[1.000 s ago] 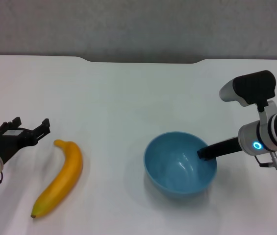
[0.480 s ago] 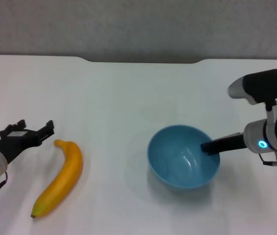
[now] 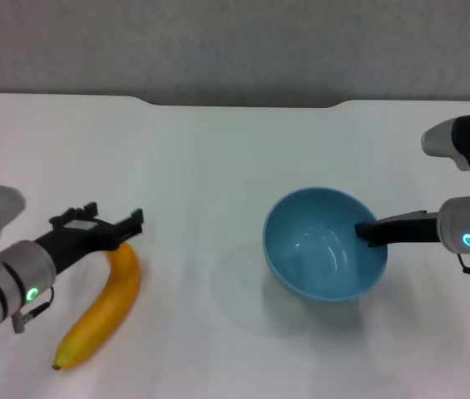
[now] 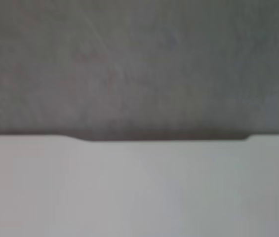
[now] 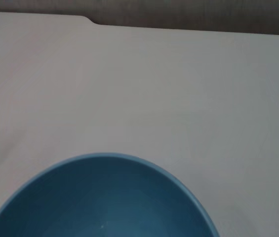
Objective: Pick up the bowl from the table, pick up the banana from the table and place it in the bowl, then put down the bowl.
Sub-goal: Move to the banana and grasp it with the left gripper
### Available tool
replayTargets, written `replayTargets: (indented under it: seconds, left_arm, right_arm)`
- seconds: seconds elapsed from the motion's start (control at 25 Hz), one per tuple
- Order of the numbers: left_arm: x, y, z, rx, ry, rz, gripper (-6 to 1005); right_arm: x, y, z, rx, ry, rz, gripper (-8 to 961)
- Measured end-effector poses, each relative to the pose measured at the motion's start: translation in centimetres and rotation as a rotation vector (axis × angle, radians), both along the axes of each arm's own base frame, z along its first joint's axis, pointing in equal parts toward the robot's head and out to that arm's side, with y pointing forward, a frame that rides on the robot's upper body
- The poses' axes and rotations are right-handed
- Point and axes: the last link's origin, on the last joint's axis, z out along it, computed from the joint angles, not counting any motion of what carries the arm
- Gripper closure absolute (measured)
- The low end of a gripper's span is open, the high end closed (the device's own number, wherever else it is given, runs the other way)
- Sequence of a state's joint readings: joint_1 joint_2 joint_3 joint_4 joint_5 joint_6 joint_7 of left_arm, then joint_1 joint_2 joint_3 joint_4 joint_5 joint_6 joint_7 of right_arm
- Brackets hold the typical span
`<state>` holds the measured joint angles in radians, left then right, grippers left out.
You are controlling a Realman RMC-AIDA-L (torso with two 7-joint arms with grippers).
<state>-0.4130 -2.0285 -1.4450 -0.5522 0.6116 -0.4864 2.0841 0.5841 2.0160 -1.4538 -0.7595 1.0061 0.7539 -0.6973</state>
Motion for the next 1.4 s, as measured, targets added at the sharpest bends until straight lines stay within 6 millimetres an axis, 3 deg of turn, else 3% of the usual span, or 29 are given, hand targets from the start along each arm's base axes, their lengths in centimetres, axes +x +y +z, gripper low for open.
replayTargets:
  seconds: [0.2, 0.48, 0.84, 1.04, 1.4]
  left_arm:
    - [1.4, -0.2, 0.0, -0.071, 0.057, -0.012, 101]
    - [4.3, -0.9, 3.0, -0.089, 0.044, -0.007, 99]
    - [4.4, -0.8, 5.0, -0.161, 0.233, 0.16, 98]
    - [4.3, -1.1, 4.1, -0.24, 0.345, 0.21, 99]
    - [4.9, -2.0, 2.2, -0.324, 0.364, 0.243, 103]
  right_arm:
    - [0.2, -0.2, 0.1, 0.002, 0.0, -0.005, 926]
    - [0.4, -0.1, 0.1, 0.012, -0.002, -0.006, 927]
    - [0.5, -0.2, 0.1, 0.01, -0.003, -0.01, 927]
    - [0.6, -0.2, 0.1, 0.009, -0.004, -0.013, 927]
    - [0.4, -0.1, 0.1, 0.011, -0.004, -0.009, 926]
